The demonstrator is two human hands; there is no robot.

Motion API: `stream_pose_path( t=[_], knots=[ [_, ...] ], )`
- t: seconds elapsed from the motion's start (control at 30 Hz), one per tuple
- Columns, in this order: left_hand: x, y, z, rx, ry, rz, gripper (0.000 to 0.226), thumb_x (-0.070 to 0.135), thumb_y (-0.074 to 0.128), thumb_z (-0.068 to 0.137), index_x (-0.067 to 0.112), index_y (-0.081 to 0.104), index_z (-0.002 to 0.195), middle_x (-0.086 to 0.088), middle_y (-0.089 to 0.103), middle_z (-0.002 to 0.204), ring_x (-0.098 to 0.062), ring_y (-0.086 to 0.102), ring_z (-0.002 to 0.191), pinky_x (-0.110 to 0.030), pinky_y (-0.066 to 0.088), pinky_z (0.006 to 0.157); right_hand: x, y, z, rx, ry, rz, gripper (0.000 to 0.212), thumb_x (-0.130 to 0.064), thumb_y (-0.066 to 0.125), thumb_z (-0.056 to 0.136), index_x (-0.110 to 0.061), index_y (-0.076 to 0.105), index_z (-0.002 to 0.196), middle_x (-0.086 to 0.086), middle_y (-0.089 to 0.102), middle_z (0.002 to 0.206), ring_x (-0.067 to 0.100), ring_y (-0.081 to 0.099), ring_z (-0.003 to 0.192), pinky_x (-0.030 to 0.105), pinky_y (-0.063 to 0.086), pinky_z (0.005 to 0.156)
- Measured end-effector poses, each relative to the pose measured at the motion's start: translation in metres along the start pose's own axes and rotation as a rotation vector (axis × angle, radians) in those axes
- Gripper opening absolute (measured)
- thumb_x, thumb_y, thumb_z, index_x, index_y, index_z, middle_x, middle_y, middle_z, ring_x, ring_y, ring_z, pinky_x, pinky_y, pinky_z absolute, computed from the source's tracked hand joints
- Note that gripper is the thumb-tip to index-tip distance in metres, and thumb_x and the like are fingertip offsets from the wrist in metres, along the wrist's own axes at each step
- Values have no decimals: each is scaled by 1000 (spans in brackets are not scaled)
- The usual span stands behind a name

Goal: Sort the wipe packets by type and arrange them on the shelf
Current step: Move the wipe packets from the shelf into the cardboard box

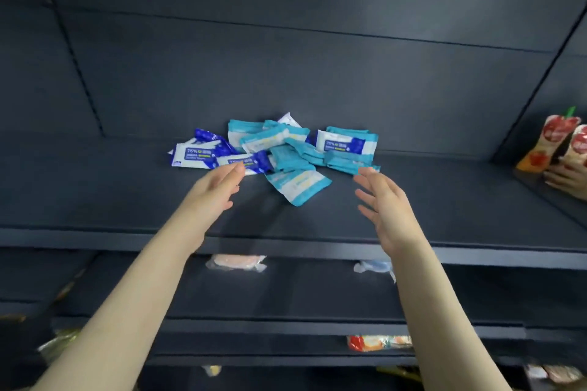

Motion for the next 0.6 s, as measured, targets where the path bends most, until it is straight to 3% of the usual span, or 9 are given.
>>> stream_pose_path(
  t=[0.17, 0.27, 0.33, 0.43, 0.5, 0.6],
  knots=[
    [-3, -19, 77, 77, 16, 69, 42, 53, 56, 93, 32, 60, 130, 23, 60, 128, 3, 52, 121, -31, 39, 110, -3, 28, 95, -61, -34, -136, 49, -48, 55, 97, -23, 54, 139, -12, 56, 137, 10, 51, 127, 36, 39, 111],
    [-10, -22, 115, 107, 22, 166, 31, 45, 54, 96, 34, 60, 125, 32, 56, 115, 11, 50, 110, -12, 38, 92, 0, 39, 145, -53, -76, -258, 37, -45, 54, 99, -27, 56, 132, -15, 54, 129, 8, 48, 125, 29, 36, 106],
    [-22, -23, 138, 118, 42, 265, 33, 45, 54, 97, 37, 58, 128, 28, 56, 123, 5, 48, 118, -18, 39, 99, 9, 46, 177, -28, -144, -472, 34, -50, 49, 99, -33, 59, 126, -11, 56, 133, 16, 45, 135, 41, 29, 115],
    [-43, -19, 161, 101, 97, 430, 36, 40, 55, 97, 33, 58, 132, 17, 53, 136, 0, 44, 126, -25, 34, 107, 33, 38, 205, 83, -102, -788, 39, -59, 42, 97, -44, 58, 130, -16, 41, 153, 23, 23, 149, 56, 0, 118],
    [-54, -16, 172, 100, 138, 520, 36, 36, 57, 96, 28, 60, 132, 13, 55, 137, -2, 44, 127, -24, 33, 105, 45, 26, 212, 124, -58, -867, 43, -62, 37, 97, -49, 53, 135, -16, 28, 161, 22, 20, 150, 53, 1, 117],
    [-63, -15, 185, 131, 198, 681, 39, 38, 62, 92, 26, 63, 129, 3, 63, 128, -16, 49, 128, -41, 38, 109, 46, 10, 224, 126, -28, -929, 40, -59, 38, 98, -48, 54, 134, -15, 32, 159, 23, 28, 144, 46, 14, 112]
  ],
)
Point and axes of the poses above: each hand's wrist, its own z-axis towards the middle knuckle, its own y-axis out of the palm, x = y × z, the point moved 8 cm from there along z, towards the middle knuckle
